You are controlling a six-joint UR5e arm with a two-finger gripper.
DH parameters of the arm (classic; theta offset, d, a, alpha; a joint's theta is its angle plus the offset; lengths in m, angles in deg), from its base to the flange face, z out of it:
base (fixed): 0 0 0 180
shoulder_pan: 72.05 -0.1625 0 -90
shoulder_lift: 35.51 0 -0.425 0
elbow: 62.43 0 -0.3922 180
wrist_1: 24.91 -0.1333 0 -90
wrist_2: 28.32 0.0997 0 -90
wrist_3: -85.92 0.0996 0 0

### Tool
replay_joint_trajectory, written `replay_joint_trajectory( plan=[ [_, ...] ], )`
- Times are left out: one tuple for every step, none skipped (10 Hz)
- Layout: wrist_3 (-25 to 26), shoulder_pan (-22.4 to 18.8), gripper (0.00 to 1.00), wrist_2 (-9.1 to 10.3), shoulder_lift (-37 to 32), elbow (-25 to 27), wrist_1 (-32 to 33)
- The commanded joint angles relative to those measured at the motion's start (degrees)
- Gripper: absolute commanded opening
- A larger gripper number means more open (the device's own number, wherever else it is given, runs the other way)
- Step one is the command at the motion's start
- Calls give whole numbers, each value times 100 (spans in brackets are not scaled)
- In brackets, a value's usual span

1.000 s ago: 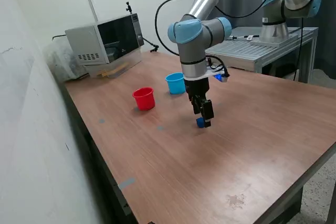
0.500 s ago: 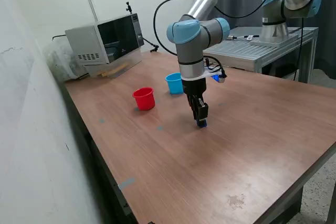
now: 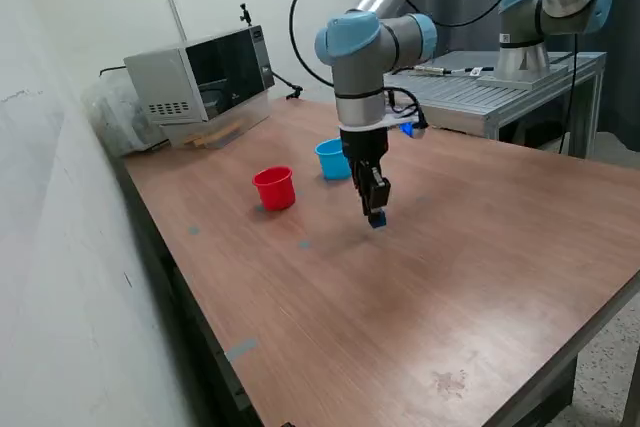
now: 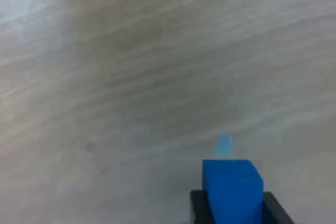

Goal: Place red objects in the red bin, and blue objects in the blue bin.

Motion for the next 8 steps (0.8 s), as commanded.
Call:
replay_joint_trajectory(
  plan=[
    [-39,181,0,-52,-653,102,-189],
    [-83,452,0,-200,-986,372,-234],
    [-144,638,0,-262,-1259,575,-235],
    [-249,805,0,-263,-1505,734,-235],
    [-311,980,0,-263,-1708,883,-235],
    [-373,1174,0,-280,-1884,1076,-235],
    [-460,1384,0,-280,-2016,1261,-235],
    [-531,1691,0,-289,-2096,1480,-252]
  ],
)
